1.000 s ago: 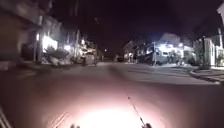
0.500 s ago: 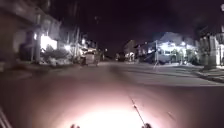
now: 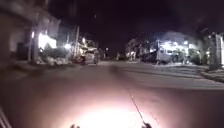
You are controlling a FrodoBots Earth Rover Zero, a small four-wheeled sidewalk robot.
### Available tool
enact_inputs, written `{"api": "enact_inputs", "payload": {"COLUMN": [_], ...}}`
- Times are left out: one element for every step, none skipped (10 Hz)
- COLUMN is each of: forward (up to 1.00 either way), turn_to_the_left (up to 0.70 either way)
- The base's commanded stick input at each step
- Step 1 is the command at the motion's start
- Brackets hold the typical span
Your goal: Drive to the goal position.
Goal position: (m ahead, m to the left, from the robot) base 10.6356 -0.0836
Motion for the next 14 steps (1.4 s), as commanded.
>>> {"api": "enact_inputs", "payload": {"forward": [0.70,0.70,0.70,0.70,0.70,0.70,0.70,0.70,0.70,0.70,0.70,0.70,0.70,0.70], "turn_to_the_left": [0.00,0.00,0.00,0.00,0.00,0.00,0.00,0.00,0.00,0.00,0.00,0.00,0.00,0.00]}}
